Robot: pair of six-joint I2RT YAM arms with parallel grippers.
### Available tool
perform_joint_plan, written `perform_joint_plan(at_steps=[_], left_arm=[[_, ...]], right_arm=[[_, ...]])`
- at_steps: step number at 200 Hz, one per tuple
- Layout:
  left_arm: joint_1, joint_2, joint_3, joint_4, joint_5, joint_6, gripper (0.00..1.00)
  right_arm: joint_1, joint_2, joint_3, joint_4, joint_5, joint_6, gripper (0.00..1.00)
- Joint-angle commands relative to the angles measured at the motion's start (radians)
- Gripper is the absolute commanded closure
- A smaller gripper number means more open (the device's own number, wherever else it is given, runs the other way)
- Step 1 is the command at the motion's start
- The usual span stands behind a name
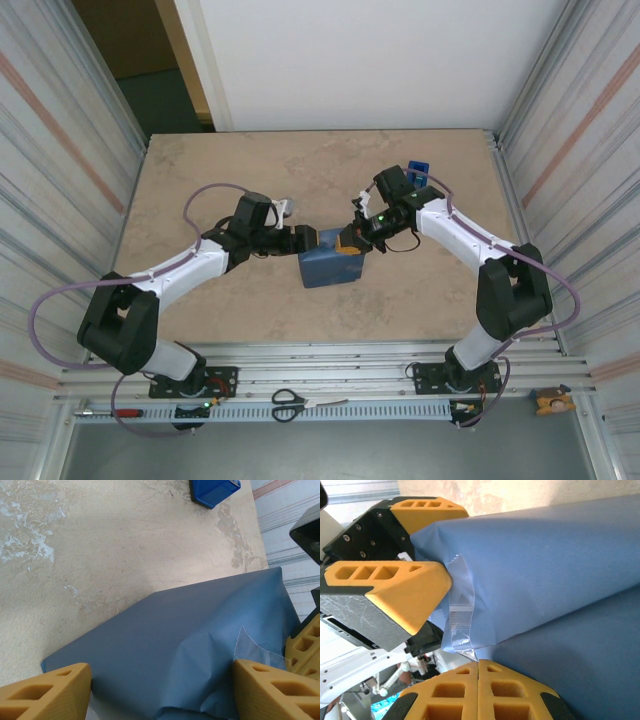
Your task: Wrap the gift box in paper
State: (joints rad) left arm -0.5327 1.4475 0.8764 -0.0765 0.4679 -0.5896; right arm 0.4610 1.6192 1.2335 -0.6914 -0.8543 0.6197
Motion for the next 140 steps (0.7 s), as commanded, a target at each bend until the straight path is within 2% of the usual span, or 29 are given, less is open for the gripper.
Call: perform_joint_plan(at_steps=[1, 40, 97, 107, 140], left_arm=[[-0.021, 0.016, -0.039, -0.091, -0.013, 0.015, 0.28], [-0.023, 0.014, -0.031, -0.091, -0.014, 0.018, 0.28], [-0.023, 0.016, -0.030, -0.103, -0.023, 0.020, 0.28], [-0.022, 0.018, -0.030, -0.103, -0.023, 0.020, 0.29], [-0.023, 0.027, -0.029, -0.100, -0.023, 0.020, 0.30]], right_arm=[[0.015, 0.013, 0.035, -0.057, 0.056, -0.018, 1.00], [0.039, 0.032, 0.043, -0.085, 0.083, -0.030, 1.00], [0.042, -0.013, 0.061, -0.096, 0.079, -0.028, 0.90], [0.042, -0.020, 0.061, -0.097, 0.075, -0.026, 0.85], [0.042, -0.031, 0.050, -0.088, 0.052, -0.023, 0.83]])
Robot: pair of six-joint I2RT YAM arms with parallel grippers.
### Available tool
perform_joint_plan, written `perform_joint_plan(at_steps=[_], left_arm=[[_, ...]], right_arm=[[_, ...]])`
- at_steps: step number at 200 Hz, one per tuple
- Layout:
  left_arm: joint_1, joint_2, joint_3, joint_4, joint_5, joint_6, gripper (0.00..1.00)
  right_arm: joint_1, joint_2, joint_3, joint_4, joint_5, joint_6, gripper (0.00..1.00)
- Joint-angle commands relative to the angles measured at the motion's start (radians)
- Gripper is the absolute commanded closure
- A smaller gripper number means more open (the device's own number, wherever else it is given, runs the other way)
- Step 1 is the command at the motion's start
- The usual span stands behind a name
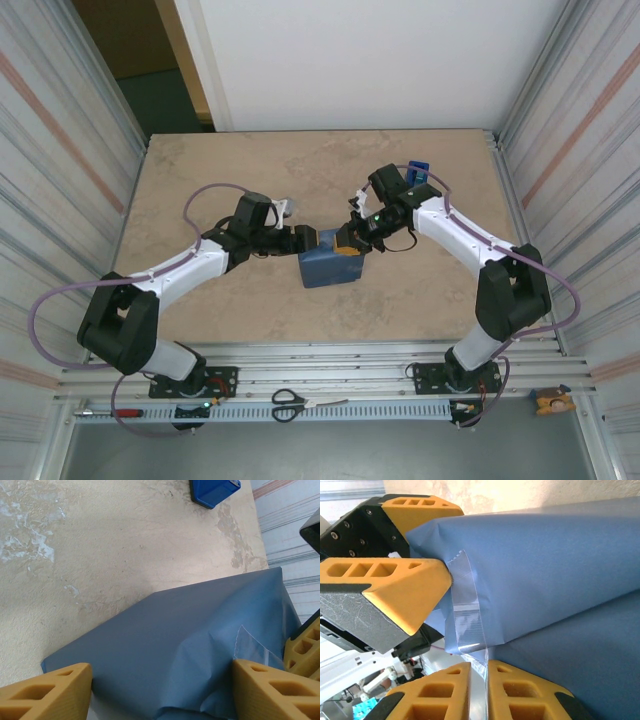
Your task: Wrap the gift box in paper
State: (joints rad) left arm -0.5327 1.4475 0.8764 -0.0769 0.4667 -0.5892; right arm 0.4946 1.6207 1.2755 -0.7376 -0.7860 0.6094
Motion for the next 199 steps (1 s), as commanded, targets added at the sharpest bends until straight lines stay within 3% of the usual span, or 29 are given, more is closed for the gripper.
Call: perform_joint_plan(at_steps=[1, 117, 154, 199], left_arm=[[-0.022, 0.027, -0.029, -0.100, -0.022, 0.020, 0.30], [-0.033, 0.024, -0.036, -0.095, -0.016, 0.035, 0.32], [-0.044, 0.014, -0.047, -0.094, -0.046, 0.042, 0.32], [-0.046, 0.021, -0.043, -0.112, -0.067, 0.048, 0.32]], right_arm=[[0.008, -0.032, 0.008, -0.041, -0.016, -0.013, 0.83], [0.004, -0.041, 0.002, -0.013, -0.010, 0.018, 0.77], [-0.001, -0.060, 0.021, -0.018, -0.006, 0.021, 0.92], [-0.024, -0.128, 0.040, -0.020, -0.026, 0.042, 0.97]])
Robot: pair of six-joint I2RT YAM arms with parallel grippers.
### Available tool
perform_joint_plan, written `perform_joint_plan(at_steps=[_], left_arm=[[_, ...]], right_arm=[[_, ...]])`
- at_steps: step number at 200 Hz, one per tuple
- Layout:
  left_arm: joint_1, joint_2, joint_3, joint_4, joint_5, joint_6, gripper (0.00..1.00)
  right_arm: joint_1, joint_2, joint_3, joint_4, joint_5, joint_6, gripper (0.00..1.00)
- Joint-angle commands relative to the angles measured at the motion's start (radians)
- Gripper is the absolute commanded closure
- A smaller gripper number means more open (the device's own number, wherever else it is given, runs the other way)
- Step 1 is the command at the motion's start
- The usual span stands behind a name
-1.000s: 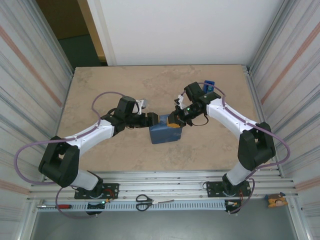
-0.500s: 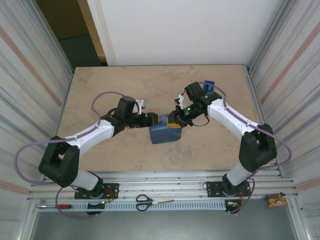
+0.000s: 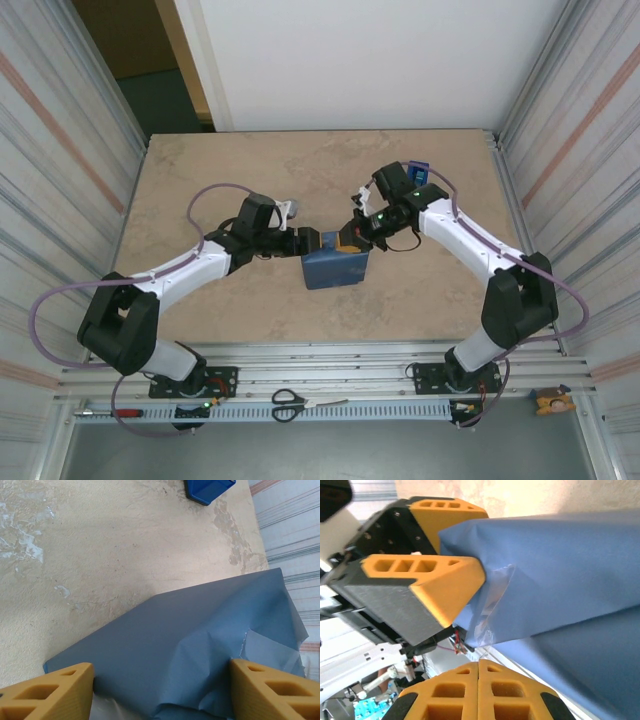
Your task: Wrap the gift box in paper
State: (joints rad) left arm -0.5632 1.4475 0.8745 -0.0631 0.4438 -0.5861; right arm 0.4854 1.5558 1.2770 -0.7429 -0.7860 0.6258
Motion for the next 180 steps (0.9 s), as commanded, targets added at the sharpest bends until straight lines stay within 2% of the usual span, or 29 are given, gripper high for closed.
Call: perform_joint_plan(at_steps=[1, 39, 114, 148, 180], left_arm=[[-0.015, 0.022, -0.042, -0.125, -0.045, 0.045, 0.32], [-0.018, 0.026, -0.037, -0.127, -0.045, 0.046, 0.32], [-0.027, 0.037, -0.033, -0.123, -0.042, 0.046, 0.32], [-0.028, 0.045, -0.023, -0.124, -0.038, 0.048, 0.32], [-0.029, 0.042, -0.024, -0.124, -0.039, 0.048, 0.32]], right_arm=[[-0.015, -0.065, 0.039, -0.015, -0.027, 0.026, 0.97], [-0.016, -0.080, 0.047, 0.007, -0.049, 0.048, 0.97], [-0.018, -0.014, 0.039, 0.279, -0.130, 0.199, 0.99], [-0.018, 0.021, 0.014, 0.271, -0.150, 0.188, 0.99], [-0.021, 0.028, -0.049, 0.131, -0.106, 0.084, 0.99]])
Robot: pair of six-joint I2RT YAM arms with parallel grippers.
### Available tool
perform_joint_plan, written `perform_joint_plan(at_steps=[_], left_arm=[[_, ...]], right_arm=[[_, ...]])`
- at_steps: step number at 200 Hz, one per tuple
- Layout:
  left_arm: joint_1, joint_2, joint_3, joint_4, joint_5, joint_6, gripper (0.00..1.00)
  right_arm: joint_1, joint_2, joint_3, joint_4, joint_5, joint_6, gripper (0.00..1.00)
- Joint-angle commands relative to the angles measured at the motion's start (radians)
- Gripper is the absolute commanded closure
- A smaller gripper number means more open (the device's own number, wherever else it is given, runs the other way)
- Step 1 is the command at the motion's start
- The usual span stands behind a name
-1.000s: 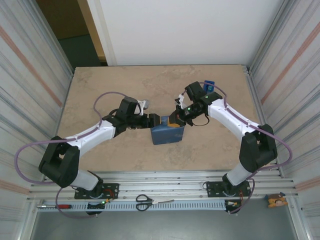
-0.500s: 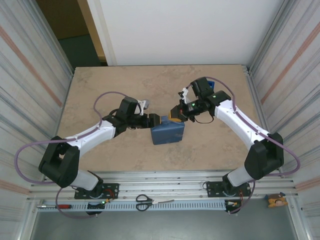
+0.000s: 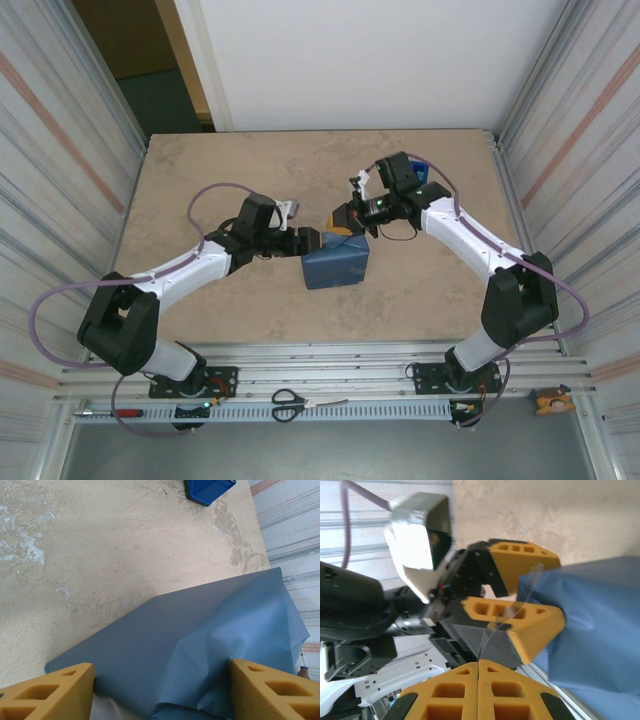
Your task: Wrap the gift box in paper
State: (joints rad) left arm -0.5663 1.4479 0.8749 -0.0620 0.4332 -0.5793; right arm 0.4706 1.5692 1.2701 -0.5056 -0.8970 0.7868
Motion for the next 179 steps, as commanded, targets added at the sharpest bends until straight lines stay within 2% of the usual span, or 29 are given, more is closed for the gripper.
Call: perform_joint_plan(at_steps=[1, 78, 119, 179], left_arm=[[-0.026, 0.042, -0.025, -0.125, -0.027, 0.040, 0.32], [-0.026, 0.031, -0.010, -0.140, -0.028, 0.047, 0.33], [-0.026, 0.026, 0.010, -0.157, -0.028, 0.060, 0.32], [-0.026, 0.006, 0.070, -0.188, -0.023, 0.086, 0.30]], right_arm=[[-0.006, 0.014, -0.042, -0.107, 0.005, -0.077, 0.99], [0.019, 0.067, -0.018, -0.303, 0.178, -0.210, 1.00], [0.030, 0.067, -0.013, -0.305, 0.219, -0.201, 1.00], [0.065, 0.082, -0.002, -0.359, 0.359, -0.189, 1.00]])
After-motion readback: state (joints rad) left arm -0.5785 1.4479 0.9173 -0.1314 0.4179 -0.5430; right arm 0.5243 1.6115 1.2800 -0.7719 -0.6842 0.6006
